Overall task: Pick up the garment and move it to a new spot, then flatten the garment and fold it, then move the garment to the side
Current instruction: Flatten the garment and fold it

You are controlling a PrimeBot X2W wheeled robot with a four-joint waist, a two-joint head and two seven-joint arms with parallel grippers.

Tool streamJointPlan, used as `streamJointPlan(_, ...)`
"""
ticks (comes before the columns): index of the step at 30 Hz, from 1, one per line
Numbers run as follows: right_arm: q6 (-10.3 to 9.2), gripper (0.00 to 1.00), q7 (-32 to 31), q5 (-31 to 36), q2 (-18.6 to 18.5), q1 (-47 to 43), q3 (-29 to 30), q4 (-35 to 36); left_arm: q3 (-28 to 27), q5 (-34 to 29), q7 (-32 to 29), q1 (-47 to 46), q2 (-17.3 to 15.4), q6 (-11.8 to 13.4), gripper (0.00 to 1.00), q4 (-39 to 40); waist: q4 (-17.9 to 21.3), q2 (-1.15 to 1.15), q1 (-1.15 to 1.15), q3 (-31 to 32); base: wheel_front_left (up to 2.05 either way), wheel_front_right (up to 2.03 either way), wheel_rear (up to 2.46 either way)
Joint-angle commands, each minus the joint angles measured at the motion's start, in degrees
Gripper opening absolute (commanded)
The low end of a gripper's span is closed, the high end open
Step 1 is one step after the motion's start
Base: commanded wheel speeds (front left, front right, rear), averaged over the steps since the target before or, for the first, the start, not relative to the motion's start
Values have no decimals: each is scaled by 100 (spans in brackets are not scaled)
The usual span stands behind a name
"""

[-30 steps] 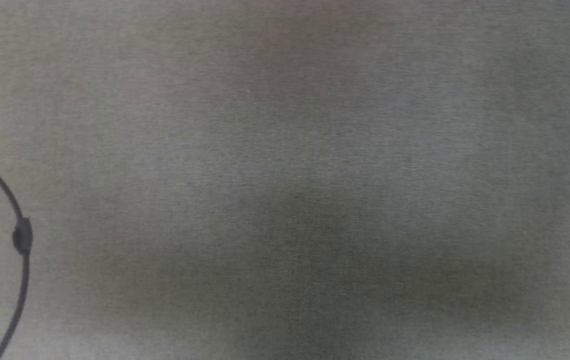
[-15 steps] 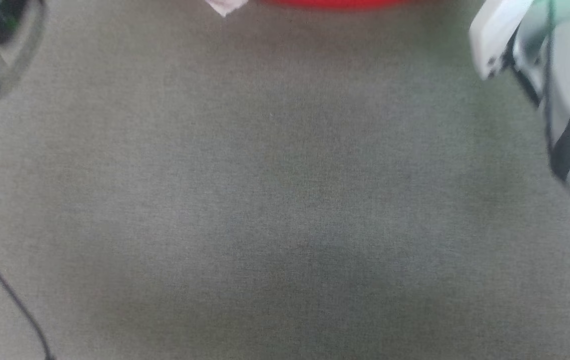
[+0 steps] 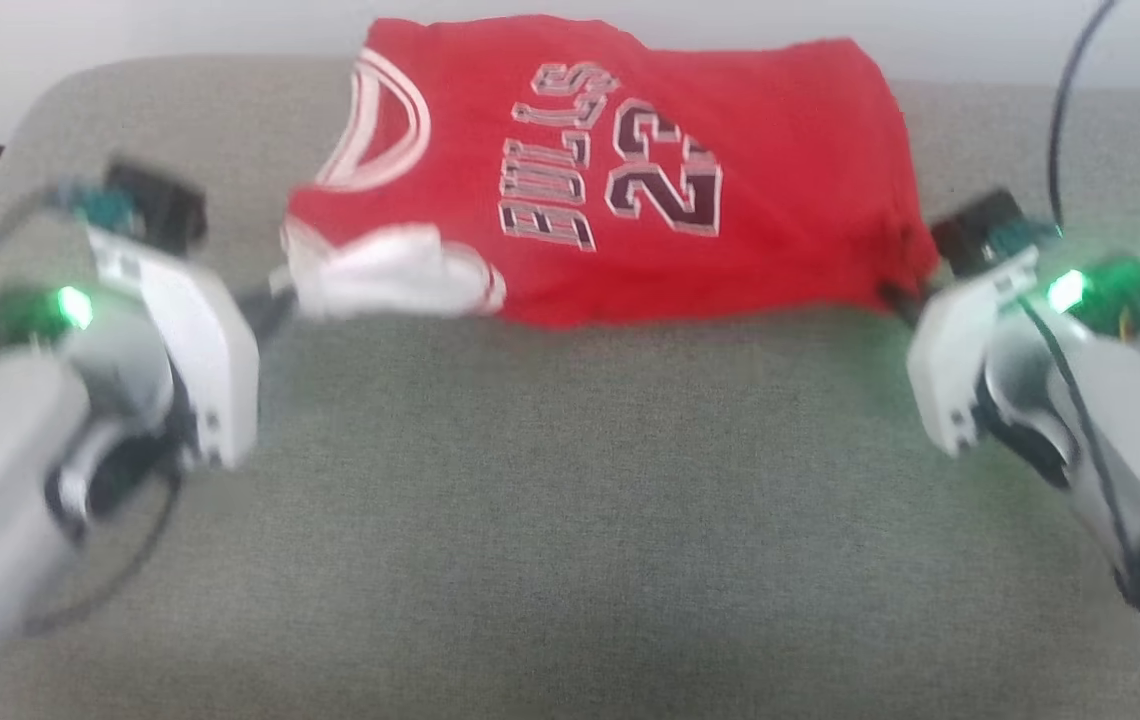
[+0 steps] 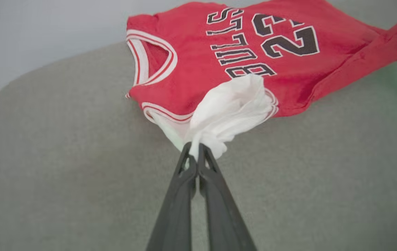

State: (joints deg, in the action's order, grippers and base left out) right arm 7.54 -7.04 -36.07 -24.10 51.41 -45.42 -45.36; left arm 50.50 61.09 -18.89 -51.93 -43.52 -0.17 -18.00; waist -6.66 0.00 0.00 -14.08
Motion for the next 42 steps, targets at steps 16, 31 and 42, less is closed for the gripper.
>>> streamJointPlan(16,-9,0,-1203,-1392,-1845,-2383,-478,3035,262,1140,38,3164,-1386,1756,0,2914,41,0,0,385,0,0,0)
streamJointPlan(31,-7,0,-1676,-1934,-2820,-3517,-549,4486,337,1800,347,4377,-1748,2326,0,3383,-24,0,0,464,0,0,0)
streamJointPlan(42,-8,0,-1619,-1786,-2708,-3381,188,4620,-98,1312,392,3741,-2392,2483,0,3874,93,0,0,418,0,0,0)
